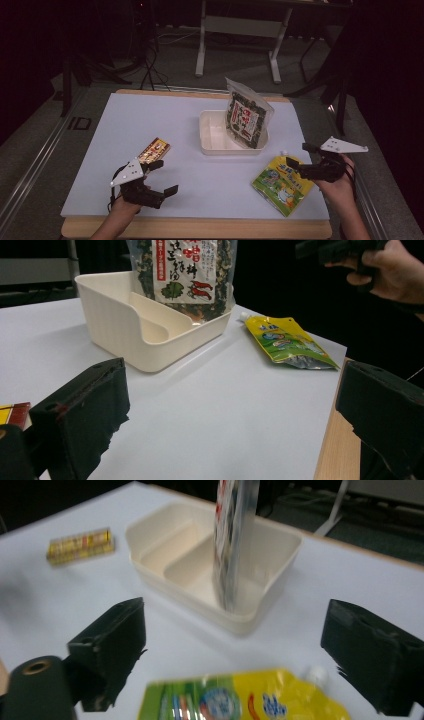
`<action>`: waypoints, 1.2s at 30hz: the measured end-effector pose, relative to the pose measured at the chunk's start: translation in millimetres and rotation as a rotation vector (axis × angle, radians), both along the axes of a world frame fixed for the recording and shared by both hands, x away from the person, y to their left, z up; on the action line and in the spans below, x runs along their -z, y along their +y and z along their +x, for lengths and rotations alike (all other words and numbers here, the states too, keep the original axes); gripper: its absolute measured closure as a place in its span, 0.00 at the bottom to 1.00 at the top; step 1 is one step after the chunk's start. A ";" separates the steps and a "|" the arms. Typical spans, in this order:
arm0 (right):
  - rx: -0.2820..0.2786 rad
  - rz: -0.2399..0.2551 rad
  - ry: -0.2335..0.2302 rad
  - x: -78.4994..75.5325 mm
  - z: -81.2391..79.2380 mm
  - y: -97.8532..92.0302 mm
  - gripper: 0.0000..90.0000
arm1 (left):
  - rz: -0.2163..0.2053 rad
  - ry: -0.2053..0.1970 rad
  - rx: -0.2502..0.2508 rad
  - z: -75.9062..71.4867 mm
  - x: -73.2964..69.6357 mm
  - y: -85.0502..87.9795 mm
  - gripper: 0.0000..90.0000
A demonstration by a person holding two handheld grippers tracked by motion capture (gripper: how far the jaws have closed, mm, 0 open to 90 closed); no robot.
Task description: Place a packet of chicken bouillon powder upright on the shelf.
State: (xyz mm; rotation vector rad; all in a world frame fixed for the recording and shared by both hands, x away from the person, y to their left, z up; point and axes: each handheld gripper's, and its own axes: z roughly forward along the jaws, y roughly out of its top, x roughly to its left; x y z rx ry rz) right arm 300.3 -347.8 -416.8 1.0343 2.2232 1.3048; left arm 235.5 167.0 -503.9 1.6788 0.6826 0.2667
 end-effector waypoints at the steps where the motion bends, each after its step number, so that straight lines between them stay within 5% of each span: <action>1: 0.005 -0.004 -0.005 7.2 -3.0 -6.0 0.16 | 0.000 0.002 0.002 0.0 0.2 -0.2 0.01; 11: 0.074 -0.073 0.061 36.3 -3.9 -36.8 0.31 | 0.006 0.005 0.008 0.4 1.7 -2.2 0.01; 19: 0.159 -0.160 0.095 63.1 2.8 -59.3 0.32 | 0.013 0.012 0.011 0.9 3.2 -2.9 0.01; 25: 0.215 -0.166 0.147 80.8 8.8 -79.6 0.33 | 0.014 0.014 0.010 1.3 3.7 -3.0 0.01; 36: 0.254 -0.221 0.201 100.9 17.0 -89.6 0.32 | 0.016 0.023 0.015 2.0 5.5 -5.3 0.01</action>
